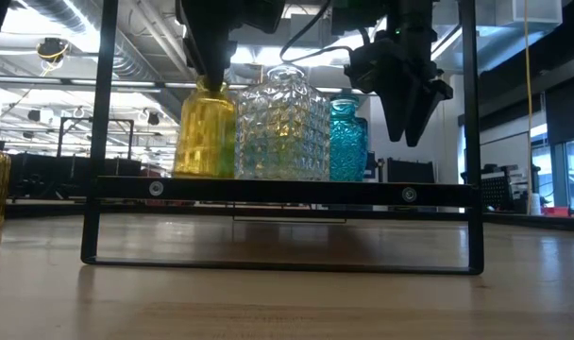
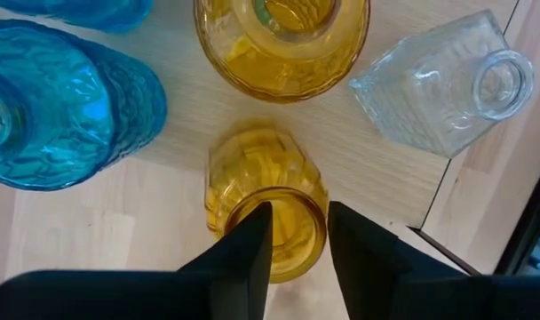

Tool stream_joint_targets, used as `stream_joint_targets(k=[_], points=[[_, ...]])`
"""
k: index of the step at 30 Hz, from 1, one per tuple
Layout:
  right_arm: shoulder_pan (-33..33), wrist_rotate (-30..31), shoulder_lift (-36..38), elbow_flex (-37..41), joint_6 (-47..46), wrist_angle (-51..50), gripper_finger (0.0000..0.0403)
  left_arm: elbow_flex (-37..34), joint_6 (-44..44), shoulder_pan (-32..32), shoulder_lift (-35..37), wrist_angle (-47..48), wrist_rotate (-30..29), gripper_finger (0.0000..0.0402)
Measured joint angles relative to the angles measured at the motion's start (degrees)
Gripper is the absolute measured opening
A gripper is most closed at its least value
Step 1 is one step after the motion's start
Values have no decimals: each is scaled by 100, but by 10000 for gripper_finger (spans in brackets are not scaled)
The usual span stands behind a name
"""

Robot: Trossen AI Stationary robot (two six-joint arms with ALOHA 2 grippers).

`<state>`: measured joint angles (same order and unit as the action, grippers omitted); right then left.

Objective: Sort vases onto shelf
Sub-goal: Put the yellow vase on the shelf aligned with the other yellow vase

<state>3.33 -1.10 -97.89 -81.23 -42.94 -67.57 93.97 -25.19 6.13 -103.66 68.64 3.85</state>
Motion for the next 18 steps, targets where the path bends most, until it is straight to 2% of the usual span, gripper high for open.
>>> stream_joint_targets(k=[10, 14, 18], points=[[0, 2, 0, 0, 0, 4, 170, 42, -166, 0, 89, 77, -30, 104], [0, 0, 0, 0, 0, 18, 170, 395, -171, 2, 139, 211, -150, 105], [0, 2, 0, 0, -2, 15, 170, 814, -321, 0, 153, 770, -285, 105]])
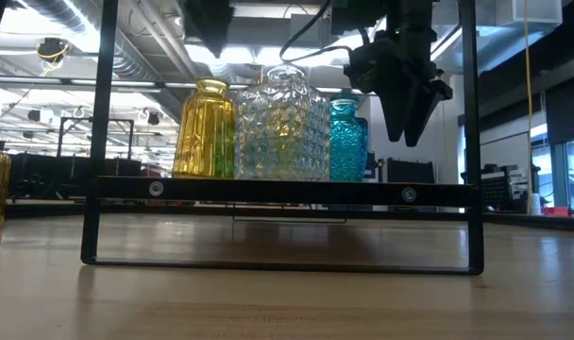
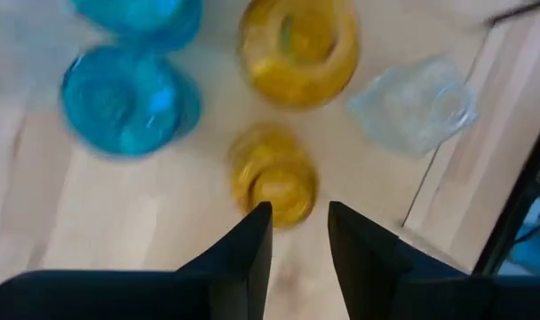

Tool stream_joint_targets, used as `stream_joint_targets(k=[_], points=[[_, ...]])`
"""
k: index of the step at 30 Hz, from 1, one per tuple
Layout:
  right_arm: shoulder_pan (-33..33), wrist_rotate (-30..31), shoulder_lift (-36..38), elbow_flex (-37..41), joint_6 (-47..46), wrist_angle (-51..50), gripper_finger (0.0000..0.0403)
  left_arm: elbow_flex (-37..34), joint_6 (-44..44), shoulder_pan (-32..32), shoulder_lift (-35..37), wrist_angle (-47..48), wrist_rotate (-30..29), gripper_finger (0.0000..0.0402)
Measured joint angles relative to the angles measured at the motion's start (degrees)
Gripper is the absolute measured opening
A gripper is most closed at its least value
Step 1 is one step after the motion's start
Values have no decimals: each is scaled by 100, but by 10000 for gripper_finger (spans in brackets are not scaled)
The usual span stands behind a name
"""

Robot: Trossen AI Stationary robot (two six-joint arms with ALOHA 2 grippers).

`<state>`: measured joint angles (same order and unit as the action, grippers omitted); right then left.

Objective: Sort vases onto shelf
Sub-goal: Put the yellow vase on the shelf aligned with the other yellow vase

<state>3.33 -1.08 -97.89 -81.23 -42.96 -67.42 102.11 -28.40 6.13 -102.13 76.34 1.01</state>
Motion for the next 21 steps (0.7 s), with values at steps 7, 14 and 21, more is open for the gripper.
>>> stream_joint_targets(k=[7, 14, 21], points=[[0, 0, 0, 0, 0, 4, 170, -247, -155, 74, 7, 430, 194, 92], [-149, 21, 0, 0, -159, -17, 170, -990, -652, 194, -2, 384, 151, 46], [-477, 428, 0, 0, -795, -178, 170, -1724, -1685, 340, -4, -77, -290, 6]])
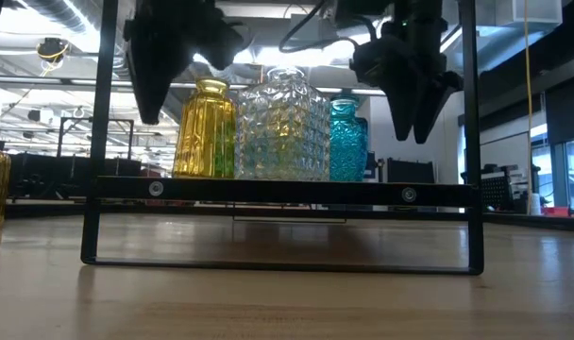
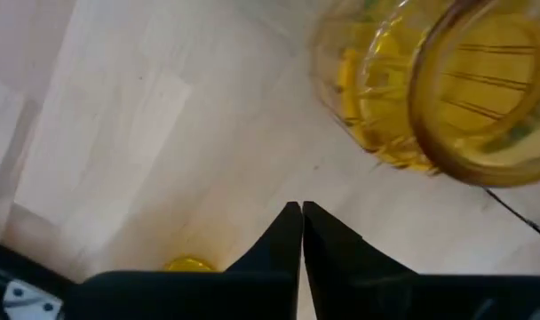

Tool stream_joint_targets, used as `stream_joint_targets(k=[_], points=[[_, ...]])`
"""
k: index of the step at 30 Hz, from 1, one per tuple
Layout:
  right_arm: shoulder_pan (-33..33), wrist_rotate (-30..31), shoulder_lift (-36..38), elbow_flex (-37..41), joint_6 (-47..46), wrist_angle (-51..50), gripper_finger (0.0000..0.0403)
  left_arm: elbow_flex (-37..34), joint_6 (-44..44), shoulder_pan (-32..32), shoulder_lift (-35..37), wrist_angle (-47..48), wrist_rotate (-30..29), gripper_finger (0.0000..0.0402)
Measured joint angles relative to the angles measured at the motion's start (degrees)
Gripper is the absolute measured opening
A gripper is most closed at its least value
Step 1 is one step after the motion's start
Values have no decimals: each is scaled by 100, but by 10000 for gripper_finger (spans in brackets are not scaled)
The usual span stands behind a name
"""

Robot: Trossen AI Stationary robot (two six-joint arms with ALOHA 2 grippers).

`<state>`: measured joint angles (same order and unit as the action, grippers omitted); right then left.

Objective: Sort vases onto shelf
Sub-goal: Put the yellow vase on the shelf aligned with the other yellow vase

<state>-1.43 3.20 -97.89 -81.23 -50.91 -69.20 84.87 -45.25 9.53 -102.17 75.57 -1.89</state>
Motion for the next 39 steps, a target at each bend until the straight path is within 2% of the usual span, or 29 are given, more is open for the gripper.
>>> stream_joint_targets(k=[8, 25, 30, 35, 39], points=[[-279, 175, 0, 0, -270, -176, 170, -230, -563, 139, 0, -1203, 31, 2], [-566, 131, 0, 0, -481, -88, 170, -233, -870, 125, 0, -2022, -162, 0], [-568, 129, 0, 0, -480, -121, 170, -234, -1116, 176, 39, -1634, -169, 0], [-572, 127, 0, 0, -479, -143, 170, -241, -1579, 479, 381, -1156, -729, 0], [-572, 133, 0, 0, -479, -135, 170, -501, -2105, 660, 811, -1270, -1262, 0]])
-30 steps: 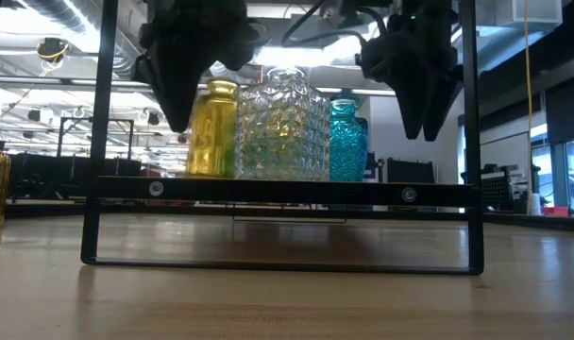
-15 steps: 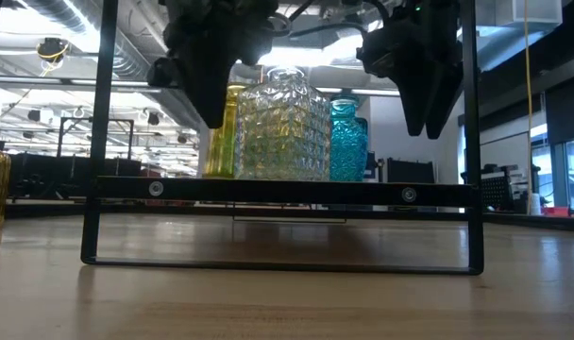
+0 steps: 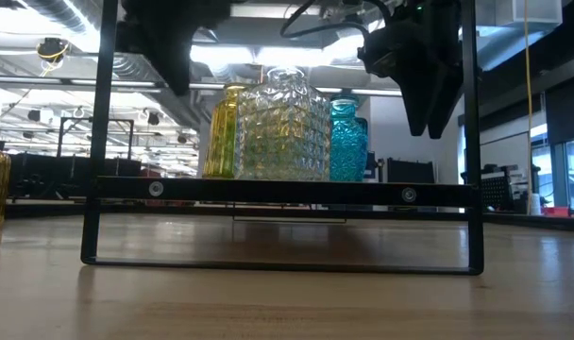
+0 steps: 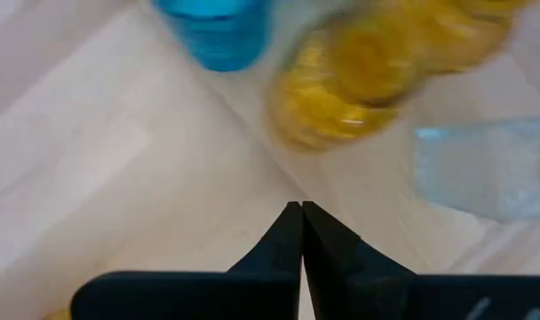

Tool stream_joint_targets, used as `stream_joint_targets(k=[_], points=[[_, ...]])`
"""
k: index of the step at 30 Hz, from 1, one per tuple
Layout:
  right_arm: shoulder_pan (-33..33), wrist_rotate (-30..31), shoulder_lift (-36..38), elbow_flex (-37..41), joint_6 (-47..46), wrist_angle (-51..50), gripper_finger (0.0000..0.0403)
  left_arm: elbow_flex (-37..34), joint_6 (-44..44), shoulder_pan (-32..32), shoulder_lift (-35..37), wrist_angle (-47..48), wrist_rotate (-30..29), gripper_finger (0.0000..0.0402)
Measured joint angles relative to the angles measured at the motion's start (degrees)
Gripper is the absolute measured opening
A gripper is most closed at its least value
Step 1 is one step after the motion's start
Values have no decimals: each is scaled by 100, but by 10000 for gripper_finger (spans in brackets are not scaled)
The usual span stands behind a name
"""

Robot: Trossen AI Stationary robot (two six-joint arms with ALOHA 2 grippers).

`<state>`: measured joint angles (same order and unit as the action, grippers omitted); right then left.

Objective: Sort vases onto shelf
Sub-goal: Put the yellow vase on the shelf aligned with the other yellow vase

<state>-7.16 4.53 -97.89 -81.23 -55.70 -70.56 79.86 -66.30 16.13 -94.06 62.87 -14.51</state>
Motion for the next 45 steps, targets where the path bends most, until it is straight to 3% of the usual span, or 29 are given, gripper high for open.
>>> stream_joint_targets(k=[4, 10, 14, 20, 32, 45], points=[[0, 42, 0, 0, 0, 1, 170, -886, -475, 5, 489, -551, -279, 0], [0, 84, 0, 0, 44, -8, 170, -2656, -860, 60, 1241, -3045, -545, 0], [-8, 83, 0, 0, 42, -32, 170, -3275, -949, 52, 1505, -4030, -911, 0], [-44, 45, 0, 0, 1, -26, 170, -3427, -952, 28, 1498, -4547, -1153, 0], [-84, -72, 0, 0, -275, 63, 170, -3454, -518, -50, 1468, -5073, -973, 0], [-369, -160, 0, 0, -887, 1109, 170, -3454, -505, -191, 1468, -5321, -685, 0]])
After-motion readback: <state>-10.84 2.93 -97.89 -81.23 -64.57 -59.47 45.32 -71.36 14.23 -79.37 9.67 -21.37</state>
